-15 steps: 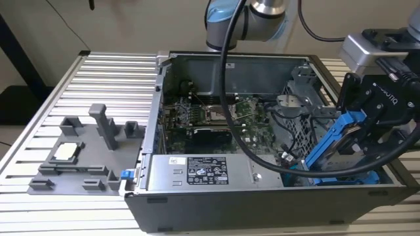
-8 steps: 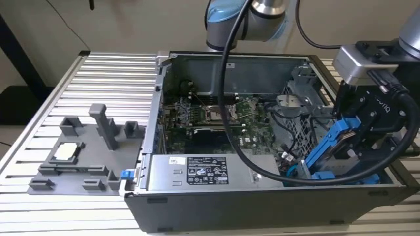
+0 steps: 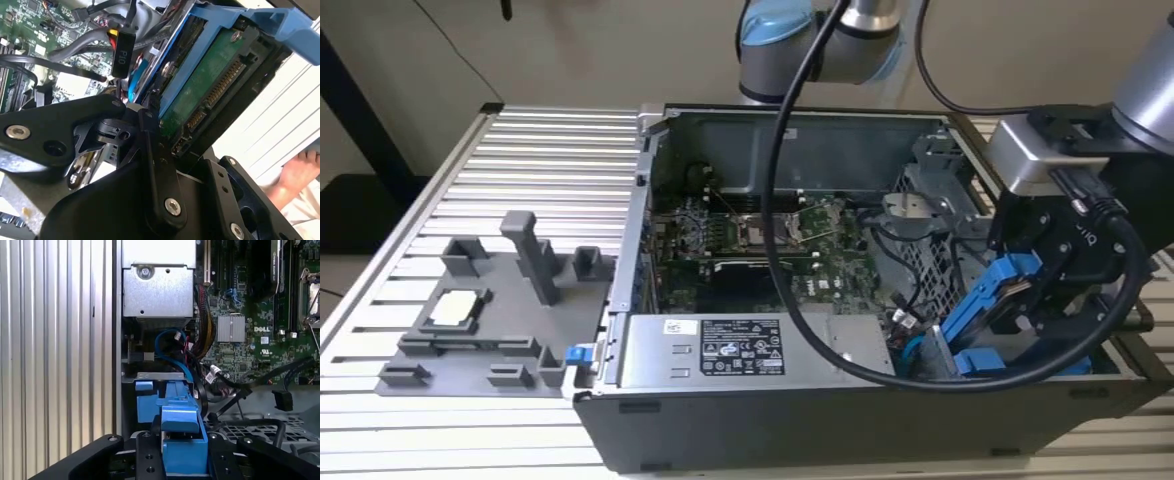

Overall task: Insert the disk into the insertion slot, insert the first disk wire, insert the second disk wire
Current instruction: 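Insert the disk into the insertion slot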

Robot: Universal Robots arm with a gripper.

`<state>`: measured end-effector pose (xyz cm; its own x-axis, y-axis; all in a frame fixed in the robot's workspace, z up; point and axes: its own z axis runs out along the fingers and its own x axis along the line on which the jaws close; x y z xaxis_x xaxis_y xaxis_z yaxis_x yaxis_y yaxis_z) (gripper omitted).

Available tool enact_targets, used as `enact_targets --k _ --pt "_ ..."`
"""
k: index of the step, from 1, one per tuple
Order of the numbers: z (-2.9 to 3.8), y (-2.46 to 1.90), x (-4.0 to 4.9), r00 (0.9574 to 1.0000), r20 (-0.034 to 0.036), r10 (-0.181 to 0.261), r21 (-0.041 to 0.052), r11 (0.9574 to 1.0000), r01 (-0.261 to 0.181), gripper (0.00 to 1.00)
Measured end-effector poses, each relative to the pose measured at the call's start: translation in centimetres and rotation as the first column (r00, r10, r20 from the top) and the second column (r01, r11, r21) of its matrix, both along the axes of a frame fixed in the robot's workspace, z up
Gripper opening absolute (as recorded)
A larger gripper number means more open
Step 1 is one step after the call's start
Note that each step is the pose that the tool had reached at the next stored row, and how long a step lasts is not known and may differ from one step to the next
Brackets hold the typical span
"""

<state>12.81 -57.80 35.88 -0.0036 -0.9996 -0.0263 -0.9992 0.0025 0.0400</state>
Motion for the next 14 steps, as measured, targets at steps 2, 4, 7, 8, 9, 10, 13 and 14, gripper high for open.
enact_targets --k 2,4,7,8,9,10,13,14 --pt "-0.37 0.00 0.00 1.0000 0.0000 0.000 0.0000 1.0000 0.000 0.33" --pt "-0.72 0.00 -0.01 1.0000 0.0000 0.000 0.0001 1.0000 0.000 0.33" --pt "-1.20 0.00 0.00 1.0000 0.0000 0.001 0.0001 1.0000 -0.001 0.33" --pt "-1.33 0.00 0.00 1.0000 0.0000 0.001 0.0000 1.0000 -0.001 0.33" --pt "-1.43 0.00 0.00 1.0000 0.0000 0.001 0.0000 1.0000 -0.001 0.33" --pt "-1.49 0.00 0.00 1.0000 0.0000 0.001 -0.0001 1.0000 -0.001 0.33" --pt "-1.49 0.00 0.00 1.0000 0.0000 0.001 0.0000 1.0000 -0.001 0.33" --pt "-1.49 0.00 0.00 1.0000 0.0000 0.001 0.0001 1.0000 -0.001 0.33"
